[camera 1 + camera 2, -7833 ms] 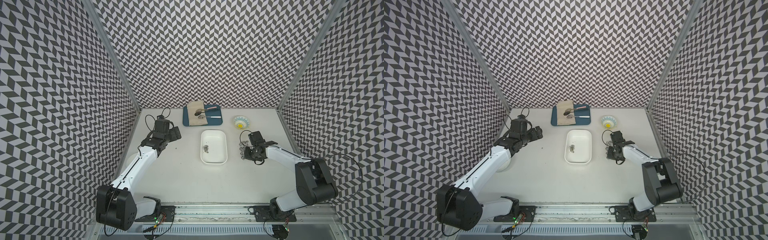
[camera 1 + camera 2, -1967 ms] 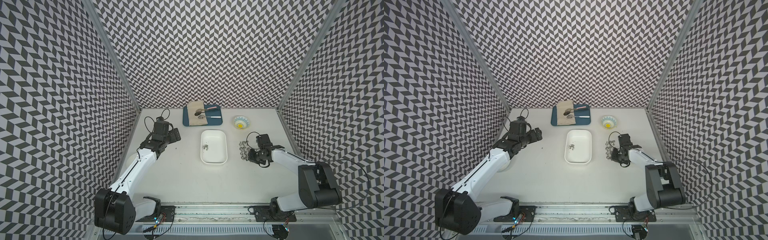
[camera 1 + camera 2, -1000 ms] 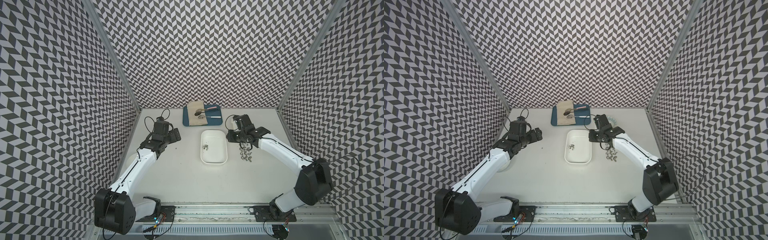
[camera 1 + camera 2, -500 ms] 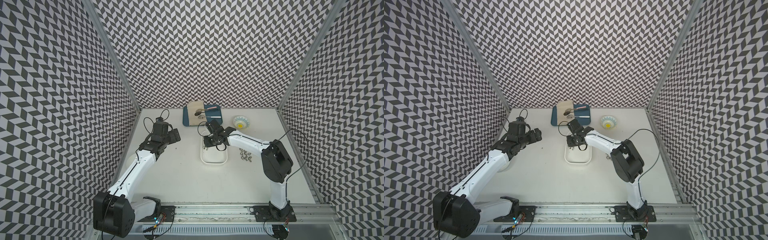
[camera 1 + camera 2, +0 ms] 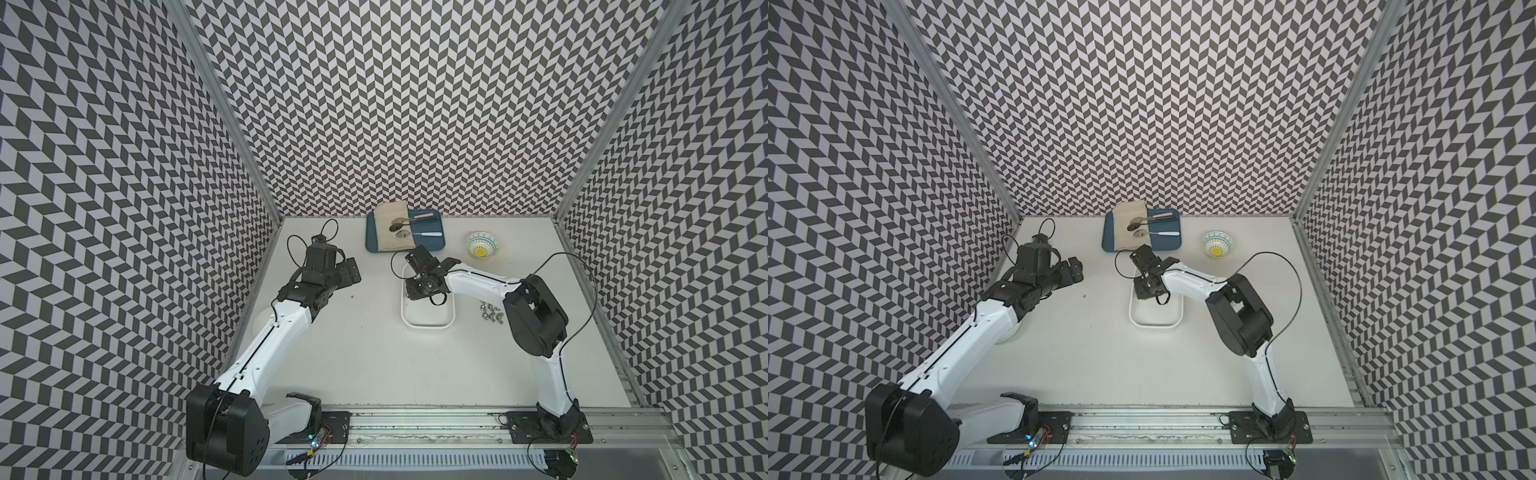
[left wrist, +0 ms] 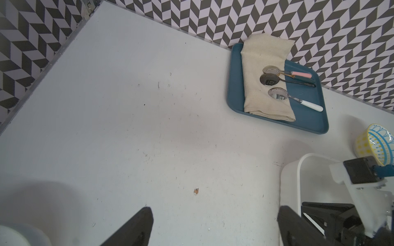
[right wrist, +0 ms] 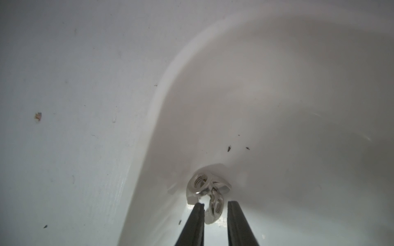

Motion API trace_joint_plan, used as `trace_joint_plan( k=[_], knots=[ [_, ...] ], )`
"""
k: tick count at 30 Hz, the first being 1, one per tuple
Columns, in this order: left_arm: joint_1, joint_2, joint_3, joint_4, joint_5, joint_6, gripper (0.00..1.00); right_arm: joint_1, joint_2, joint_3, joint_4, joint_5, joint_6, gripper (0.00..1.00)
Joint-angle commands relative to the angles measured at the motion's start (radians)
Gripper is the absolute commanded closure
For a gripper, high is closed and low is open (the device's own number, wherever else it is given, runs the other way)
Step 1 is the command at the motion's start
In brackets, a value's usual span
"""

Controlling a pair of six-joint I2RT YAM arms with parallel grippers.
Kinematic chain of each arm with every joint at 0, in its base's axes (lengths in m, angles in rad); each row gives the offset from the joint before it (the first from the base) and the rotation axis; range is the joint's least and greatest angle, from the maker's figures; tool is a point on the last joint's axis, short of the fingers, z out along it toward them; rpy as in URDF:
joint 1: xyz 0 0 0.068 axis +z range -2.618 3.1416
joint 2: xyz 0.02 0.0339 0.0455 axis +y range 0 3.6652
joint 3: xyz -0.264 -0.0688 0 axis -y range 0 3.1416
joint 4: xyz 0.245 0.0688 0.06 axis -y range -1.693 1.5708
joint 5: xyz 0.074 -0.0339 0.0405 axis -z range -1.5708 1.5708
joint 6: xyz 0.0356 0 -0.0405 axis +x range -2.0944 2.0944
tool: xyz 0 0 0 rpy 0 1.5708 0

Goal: Take out the wing nut from the storage box
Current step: Pick up the wing nut from the storage box.

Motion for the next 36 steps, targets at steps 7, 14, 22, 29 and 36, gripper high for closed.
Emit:
trace_joint_plan(
  k=[7, 14, 22, 29, 36],
  knots=[
    [0.003, -0.022, -0.003, -0.010, -0.016, -0.002, 0.05, 0.007, 0.049, 0.029, 0.009, 0.023, -0.009, 0.77],
    [0.004, -0.018, 0.002, -0.010, -0.016, -0.002, 0.05, 0.005, 0.056, 0.021, -0.001, 0.042, -0.007, 0.85],
    [0.004, -0.011, 0.009, -0.007, -0.015, 0.000, 0.05, 0.001, 0.002, 0.005, -0.025, 0.059, -0.009, 0.90],
    [0.004, -0.010, 0.019, -0.006, -0.013, 0.003, 0.05, -0.011, -0.096, 0.000, -0.052, 0.041, -0.006, 0.92],
    [0.004, -0.005, 0.026, -0.006, -0.007, 0.007, 0.05, -0.054, -0.228, -0.058, -0.069, 0.024, 0.017, 0.93]
  ],
)
